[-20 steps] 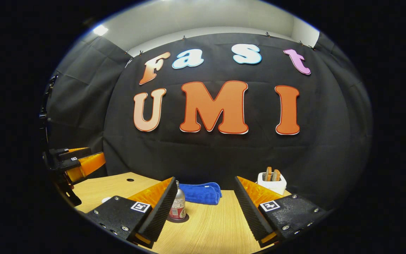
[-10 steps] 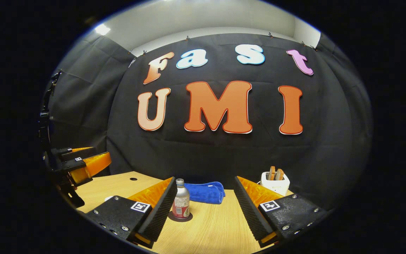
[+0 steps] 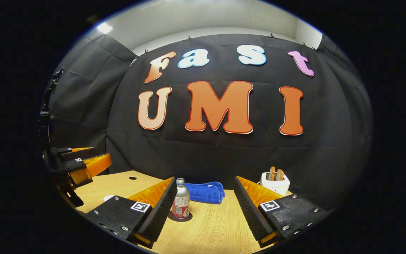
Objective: Open the teacup lid with one hand, grasp the water bottle and pour water into the teacup with the other hand; after pouring, place the water bottle on the coaster and then close the teacup lid.
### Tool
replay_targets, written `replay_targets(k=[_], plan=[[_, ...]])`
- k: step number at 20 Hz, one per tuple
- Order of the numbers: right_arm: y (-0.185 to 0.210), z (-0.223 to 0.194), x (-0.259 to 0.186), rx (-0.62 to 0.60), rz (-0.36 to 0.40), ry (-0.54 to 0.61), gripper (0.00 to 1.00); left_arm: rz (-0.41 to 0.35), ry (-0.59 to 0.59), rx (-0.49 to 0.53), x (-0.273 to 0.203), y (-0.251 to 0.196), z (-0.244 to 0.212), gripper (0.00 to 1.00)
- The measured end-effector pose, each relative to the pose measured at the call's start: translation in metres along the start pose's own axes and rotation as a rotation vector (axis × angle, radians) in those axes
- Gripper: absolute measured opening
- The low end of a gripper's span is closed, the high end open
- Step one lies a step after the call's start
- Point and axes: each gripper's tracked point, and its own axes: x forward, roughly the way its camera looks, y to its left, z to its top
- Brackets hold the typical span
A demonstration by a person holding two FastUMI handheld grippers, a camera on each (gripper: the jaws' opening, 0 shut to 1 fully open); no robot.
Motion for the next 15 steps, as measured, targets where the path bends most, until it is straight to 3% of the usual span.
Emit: replay_targets(k=[5,15], plan=[[-0.0029,-0.0017,0.0021,0.002,-0.006,0.006,0.97,0.004,0.001,0.001,0.0009,0.0010,-0.0018,0.96],[-0.0071,-0.0035,0.0043,-0.006,-0.022,0.009,0.97,0.012,0.003,-0.001,-0.0003,0.0043,-0.0037,0.99]])
